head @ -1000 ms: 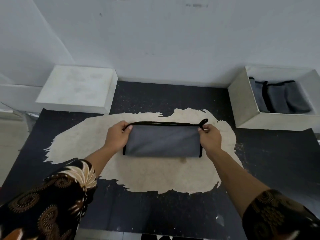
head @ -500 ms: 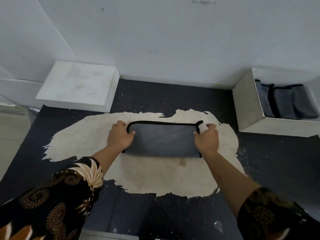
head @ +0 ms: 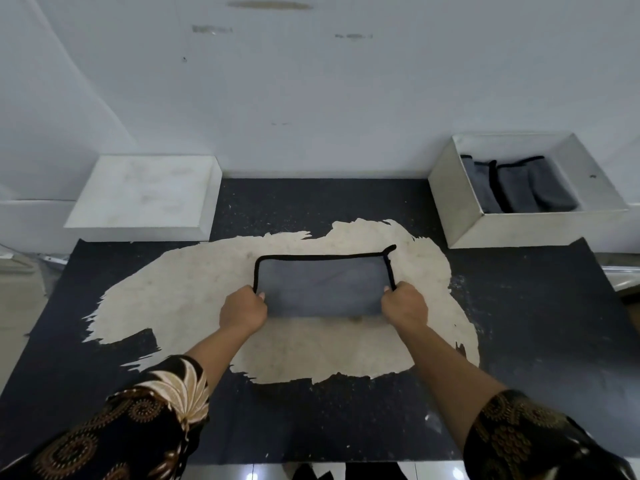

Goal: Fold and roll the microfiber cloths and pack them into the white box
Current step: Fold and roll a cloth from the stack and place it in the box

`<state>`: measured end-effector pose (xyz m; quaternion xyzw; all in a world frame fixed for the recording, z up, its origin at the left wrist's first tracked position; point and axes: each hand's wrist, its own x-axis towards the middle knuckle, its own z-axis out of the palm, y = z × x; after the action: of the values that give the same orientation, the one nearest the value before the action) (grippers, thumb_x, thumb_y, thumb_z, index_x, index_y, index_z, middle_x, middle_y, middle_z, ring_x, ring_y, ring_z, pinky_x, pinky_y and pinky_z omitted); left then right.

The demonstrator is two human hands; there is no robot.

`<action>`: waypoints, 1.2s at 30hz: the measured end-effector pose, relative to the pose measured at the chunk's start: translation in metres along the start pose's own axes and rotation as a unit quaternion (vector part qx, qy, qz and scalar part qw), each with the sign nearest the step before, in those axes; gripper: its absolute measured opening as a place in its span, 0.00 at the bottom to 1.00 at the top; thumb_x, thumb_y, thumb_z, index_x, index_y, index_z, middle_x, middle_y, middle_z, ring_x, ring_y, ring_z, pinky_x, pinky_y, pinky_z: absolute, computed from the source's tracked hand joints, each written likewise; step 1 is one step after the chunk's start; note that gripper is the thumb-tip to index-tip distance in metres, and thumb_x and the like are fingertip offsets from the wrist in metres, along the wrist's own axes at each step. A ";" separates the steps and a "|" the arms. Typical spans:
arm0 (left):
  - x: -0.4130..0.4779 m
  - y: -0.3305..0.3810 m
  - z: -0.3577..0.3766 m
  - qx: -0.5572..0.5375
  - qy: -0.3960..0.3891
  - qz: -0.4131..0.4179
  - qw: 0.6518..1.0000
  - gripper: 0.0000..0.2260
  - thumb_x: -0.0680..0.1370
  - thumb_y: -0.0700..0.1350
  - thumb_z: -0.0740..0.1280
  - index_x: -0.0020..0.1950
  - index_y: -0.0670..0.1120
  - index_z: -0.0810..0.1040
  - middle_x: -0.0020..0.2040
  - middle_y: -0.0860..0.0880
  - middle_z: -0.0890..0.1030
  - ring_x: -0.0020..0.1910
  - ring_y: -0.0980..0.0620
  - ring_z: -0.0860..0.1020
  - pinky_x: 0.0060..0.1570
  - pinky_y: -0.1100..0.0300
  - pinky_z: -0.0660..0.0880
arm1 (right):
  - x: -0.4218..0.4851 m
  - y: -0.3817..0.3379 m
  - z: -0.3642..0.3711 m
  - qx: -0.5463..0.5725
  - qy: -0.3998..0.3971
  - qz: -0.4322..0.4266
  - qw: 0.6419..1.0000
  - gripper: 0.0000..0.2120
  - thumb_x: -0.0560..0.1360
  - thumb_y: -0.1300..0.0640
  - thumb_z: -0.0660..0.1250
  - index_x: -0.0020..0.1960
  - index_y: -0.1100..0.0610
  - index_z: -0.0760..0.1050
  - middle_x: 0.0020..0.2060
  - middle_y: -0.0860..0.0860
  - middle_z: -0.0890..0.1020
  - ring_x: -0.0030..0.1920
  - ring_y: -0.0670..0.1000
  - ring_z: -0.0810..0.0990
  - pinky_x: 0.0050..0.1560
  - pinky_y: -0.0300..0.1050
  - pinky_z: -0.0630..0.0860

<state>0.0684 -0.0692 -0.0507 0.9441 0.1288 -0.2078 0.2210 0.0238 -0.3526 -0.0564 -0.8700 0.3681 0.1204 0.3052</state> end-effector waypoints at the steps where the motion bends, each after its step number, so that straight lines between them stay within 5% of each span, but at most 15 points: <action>1: -0.007 -0.001 0.003 0.000 0.005 0.011 1.000 0.13 0.84 0.49 0.58 0.49 0.41 0.75 0.49 0.42 0.80 0.43 0.46 0.76 0.41 0.56 0.71 | -0.006 0.008 -0.003 0.002 0.006 0.001 1.000 0.16 0.82 0.52 0.59 0.59 0.64 0.75 0.57 0.60 0.80 0.58 0.61 0.78 0.54 0.48 0.71; 8: -0.056 -0.018 0.027 -0.003 0.009 0.054 0.998 0.17 0.84 0.48 0.56 0.36 0.46 0.71 0.39 0.45 0.79 0.38 0.47 0.76 0.36 0.56 0.69 | -0.049 0.070 -0.014 -0.020 0.012 0.009 1.000 0.12 0.81 0.54 0.59 0.56 0.62 0.74 0.53 0.60 0.81 0.54 0.61 0.78 0.46 0.47 0.70; 15: -0.079 -0.026 0.035 0.070 -0.032 0.037 0.996 0.10 0.82 0.50 0.61 0.50 0.45 0.75 0.49 0.46 0.80 0.45 0.48 0.78 0.43 0.55 0.75 | -0.071 0.087 -0.011 -0.021 0.005 0.034 0.999 0.13 0.81 0.53 0.60 0.58 0.61 0.73 0.54 0.60 0.80 0.55 0.62 0.79 0.47 0.49 0.71; 17: -0.086 -0.022 0.033 0.102 0.015 0.038 0.994 0.12 0.80 0.50 0.65 0.58 0.44 0.73 0.54 0.45 0.77 0.50 0.46 0.77 0.47 0.54 0.76 | -0.071 0.086 -0.013 -0.021 0.005 0.030 0.999 0.13 0.80 0.52 0.61 0.59 0.60 0.73 0.54 0.59 0.81 0.54 0.61 0.79 0.47 0.49 0.73; 20: -0.100 -0.002 0.042 0.156 0.127 0.150 0.968 0.28 0.78 0.50 0.67 0.74 0.45 0.61 0.70 0.40 0.66 0.65 0.42 0.69 0.61 0.50 0.71 | -0.067 0.082 -0.016 -0.027 0.012 0.012 0.999 0.15 0.79 0.50 0.64 0.59 0.60 0.72 0.53 0.58 0.81 0.54 0.61 0.80 0.46 0.49 0.73; 22: -0.111 0.020 0.057 0.167 0.104 0.261 0.945 0.34 0.80 0.53 0.63 0.80 0.48 0.48 0.79 0.40 0.50 0.77 0.40 0.55 0.73 0.45 0.60 | -0.065 0.080 -0.017 -0.030 0.011 0.004 0.999 0.16 0.78 0.51 0.66 0.59 0.60 0.70 0.53 0.59 0.81 0.54 0.61 0.80 0.45 0.49 0.72; 25: -0.121 0.051 0.087 0.207 0.053 0.325 0.921 0.34 0.83 0.58 0.54 0.79 0.50 0.35 0.78 0.44 0.31 0.78 0.43 0.35 0.74 0.47 0.41 | -0.067 0.077 -0.015 -0.022 -0.001 -0.007 1.000 0.14 0.79 0.53 0.65 0.60 0.60 0.69 0.52 0.60 0.81 0.53 0.61 0.80 0.44 0.48 0.72; 31: -0.115 0.100 0.147 0.237 0.026 0.384 0.892 0.32 0.83 0.58 0.49 0.79 0.50 0.35 0.78 0.42 0.30 0.77 0.42 0.32 0.77 0.46 0.40 | -0.060 0.086 -0.021 -0.031 -0.007 -0.038 0.999 0.11 0.80 0.54 0.62 0.59 0.57 0.68 0.52 0.58 0.81 0.52 0.59 0.80 0.46 0.48 0.74; 36: -0.099 0.078 0.157 0.242 0.014 0.332 0.912 0.32 0.81 0.65 0.42 0.79 0.52 0.35 0.78 0.43 0.31 0.77 0.44 0.32 0.77 0.47 0.40 | -0.057 0.090 -0.022 -0.024 -0.020 -0.039 0.999 0.11 0.80 0.54 0.62 0.59 0.58 0.69 0.52 0.59 0.80 0.54 0.61 0.79 0.52 0.53 0.77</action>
<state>-0.0454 -0.2257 -0.1061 0.9598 -0.2435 -0.1335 0.0405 -0.0813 -0.3828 -0.0543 -0.8881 0.3247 0.1347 0.2961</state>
